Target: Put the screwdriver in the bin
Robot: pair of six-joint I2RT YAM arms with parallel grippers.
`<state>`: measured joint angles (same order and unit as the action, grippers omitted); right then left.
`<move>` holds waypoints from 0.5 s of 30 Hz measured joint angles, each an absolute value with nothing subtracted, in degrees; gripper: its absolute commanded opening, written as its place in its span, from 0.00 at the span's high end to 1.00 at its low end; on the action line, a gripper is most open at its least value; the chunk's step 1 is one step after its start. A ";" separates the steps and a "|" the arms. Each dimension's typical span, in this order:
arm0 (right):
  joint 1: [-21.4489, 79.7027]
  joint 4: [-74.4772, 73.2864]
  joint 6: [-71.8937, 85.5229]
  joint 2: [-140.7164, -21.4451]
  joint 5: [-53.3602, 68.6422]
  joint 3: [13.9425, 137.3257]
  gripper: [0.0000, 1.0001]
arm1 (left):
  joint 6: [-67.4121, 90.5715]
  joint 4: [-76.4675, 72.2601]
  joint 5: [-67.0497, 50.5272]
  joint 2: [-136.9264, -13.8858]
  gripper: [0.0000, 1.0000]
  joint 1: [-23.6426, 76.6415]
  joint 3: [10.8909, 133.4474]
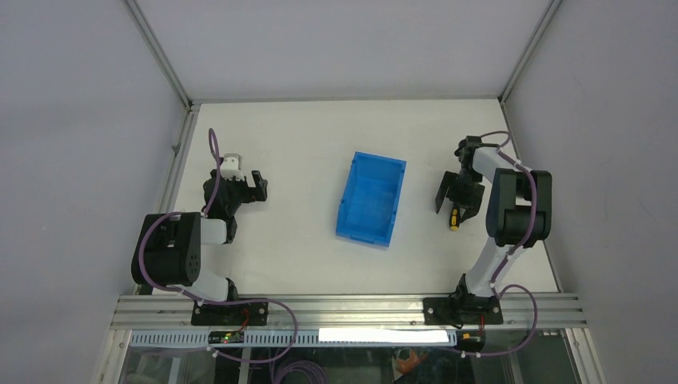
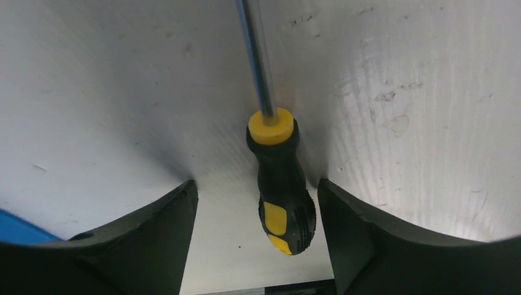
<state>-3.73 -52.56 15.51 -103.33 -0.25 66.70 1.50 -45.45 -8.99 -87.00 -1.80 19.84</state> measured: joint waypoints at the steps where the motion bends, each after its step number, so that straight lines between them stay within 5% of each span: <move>1: -3.73 -52.40 15.44 -104.09 -0.60 66.61 0.37 | 1.50 -45.43 -9.02 -87.00 0.01 -1.80 19.84; 8: -3.70 -52.42 15.22 -104.71 -2.26 67.57 1.00 | 1.50 -45.45 -9.02 -87.00 0.01 -1.80 19.84; 15: -3.40 -56.42 14.68 -104.09 -4.60 71.18 1.00 | 1.50 -45.43 -8.99 -87.00 0.01 -1.80 19.84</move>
